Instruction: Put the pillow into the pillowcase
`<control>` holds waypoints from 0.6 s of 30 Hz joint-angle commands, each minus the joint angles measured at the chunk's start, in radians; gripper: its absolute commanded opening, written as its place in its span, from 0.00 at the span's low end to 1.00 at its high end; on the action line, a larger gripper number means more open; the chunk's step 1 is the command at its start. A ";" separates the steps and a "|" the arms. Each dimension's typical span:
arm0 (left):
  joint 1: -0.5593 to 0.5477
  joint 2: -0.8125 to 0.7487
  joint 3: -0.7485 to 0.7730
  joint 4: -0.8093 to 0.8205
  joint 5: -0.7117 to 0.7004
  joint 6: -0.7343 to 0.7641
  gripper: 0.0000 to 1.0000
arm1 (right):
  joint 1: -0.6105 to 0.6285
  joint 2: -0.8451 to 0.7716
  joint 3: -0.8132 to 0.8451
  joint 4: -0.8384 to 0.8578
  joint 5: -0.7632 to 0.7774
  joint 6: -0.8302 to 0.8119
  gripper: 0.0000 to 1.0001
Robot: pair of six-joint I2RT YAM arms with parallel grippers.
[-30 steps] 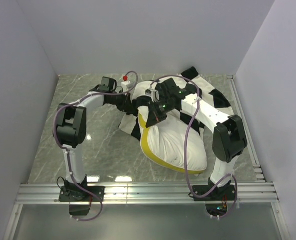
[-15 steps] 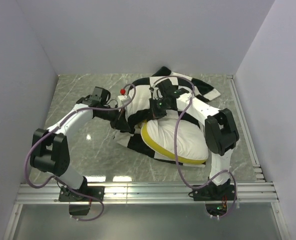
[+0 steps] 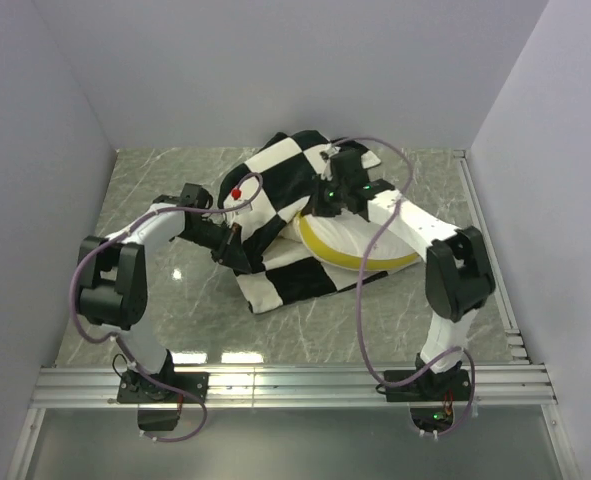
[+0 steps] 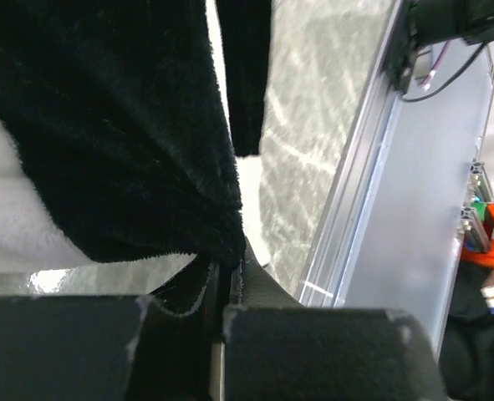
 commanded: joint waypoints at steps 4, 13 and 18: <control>0.022 0.036 -0.028 -0.109 -0.026 0.024 0.03 | 0.117 0.157 -0.076 0.188 -0.066 0.004 0.00; 0.101 -0.207 0.035 0.122 -0.258 -0.074 0.58 | 0.160 0.125 0.014 0.115 -0.290 -0.046 0.22; -0.011 -0.180 0.084 0.293 -0.402 -0.062 0.67 | 0.114 -0.050 0.020 -0.067 -0.370 -0.190 0.73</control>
